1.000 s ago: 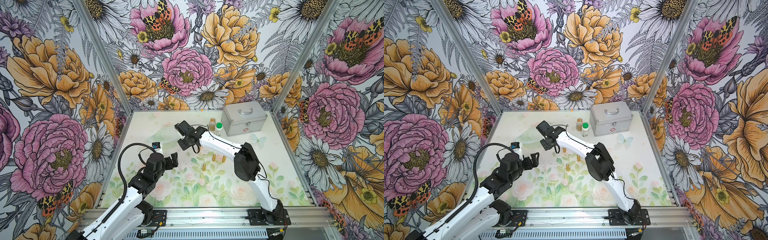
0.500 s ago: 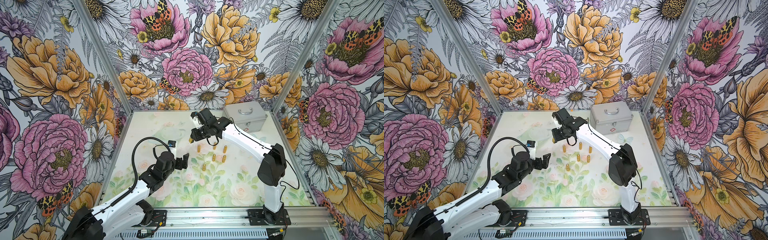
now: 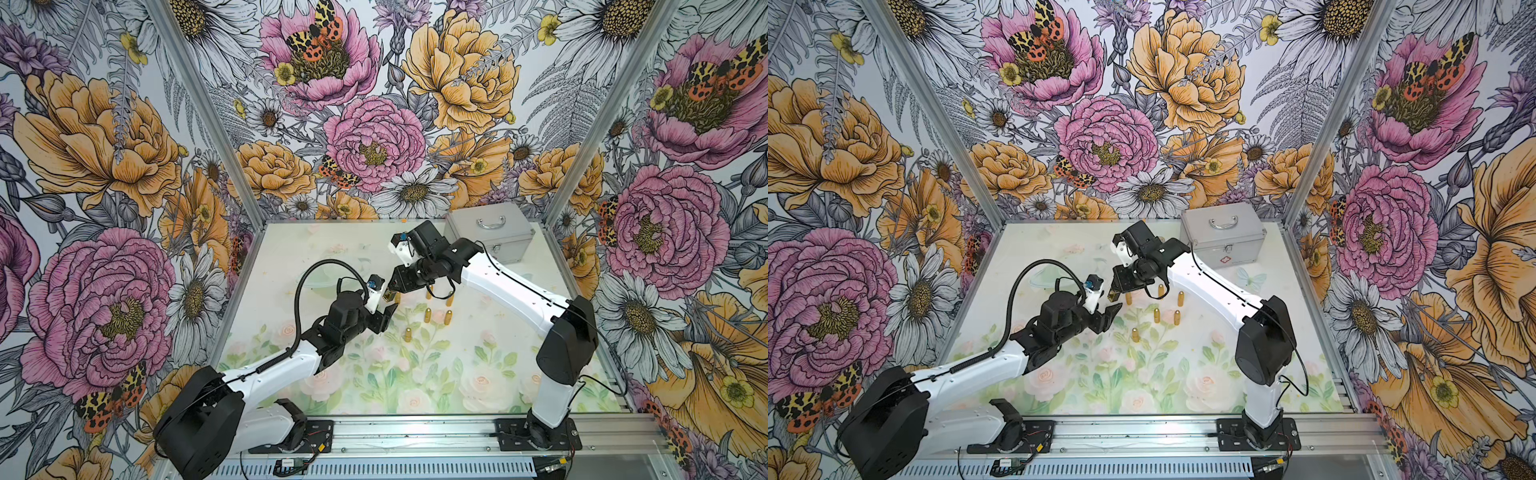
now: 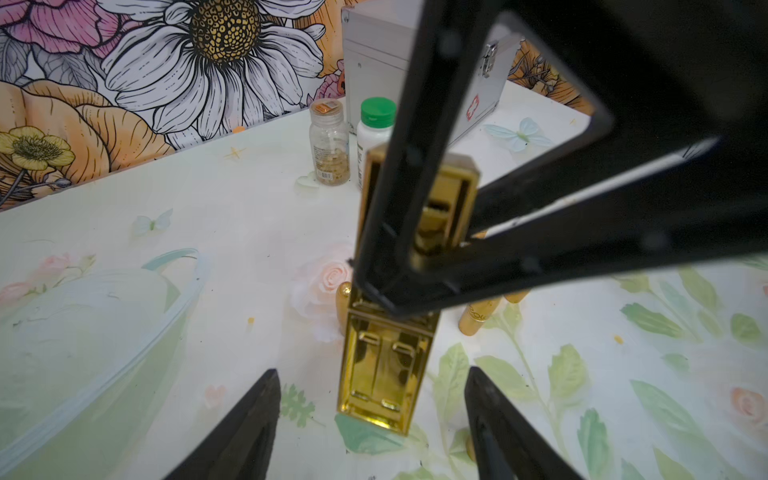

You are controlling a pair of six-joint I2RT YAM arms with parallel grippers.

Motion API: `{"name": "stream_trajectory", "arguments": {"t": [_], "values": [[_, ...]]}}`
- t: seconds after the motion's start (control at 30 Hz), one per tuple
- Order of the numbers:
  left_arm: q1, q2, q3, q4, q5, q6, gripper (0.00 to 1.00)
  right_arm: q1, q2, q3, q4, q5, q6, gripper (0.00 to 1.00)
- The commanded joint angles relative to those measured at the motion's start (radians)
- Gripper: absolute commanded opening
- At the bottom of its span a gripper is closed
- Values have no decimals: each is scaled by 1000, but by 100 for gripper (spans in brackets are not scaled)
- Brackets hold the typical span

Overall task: Open the lipstick cap
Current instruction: Open the cover of the lipstick.

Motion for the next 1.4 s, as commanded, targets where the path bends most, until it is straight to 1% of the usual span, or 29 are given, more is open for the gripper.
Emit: {"name": "stream_trajectory", "arguments": {"t": [0.0,0.03,0.1,0.23,0.4,0.47,0.53,0.7,0.77,1.0,1.13,1.37], "values": [[12,-2,-4,59,94,39,65,-5,-52,-12,4,-40,14,22],[15,-8,-5,60,103,39,64,-5,-54,-12,4,-37,12,22],[25,-13,-6,58,122,37,58,-8,-57,-13,4,-39,16,22],[38,-27,-9,51,137,37,51,-8,-57,-12,4,-48,18,21],[56,-39,-12,41,152,38,48,-8,-60,-8,4,-60,24,20],[57,-37,-9,38,163,43,44,-8,-62,-6,4,-56,24,19],[56,-32,-3,32,162,47,44,-8,-61,-5,4,-59,23,19],[56,-27,4,29,166,50,36,-8,-57,-4,4,-62,26,19],[56,-34,-1,27,161,51,31,-9,-57,-2,4,-61,26,18],[48,-45,-12,24,123,44,19,-10,-57,13,6,-56,28,18],[44,-55,-17,17,100,31,16,-10,-63,24,6,-45,26,18],[26,-62,-38,1,14,5,8,-10,-90,67,6,-15,9,18]]}}
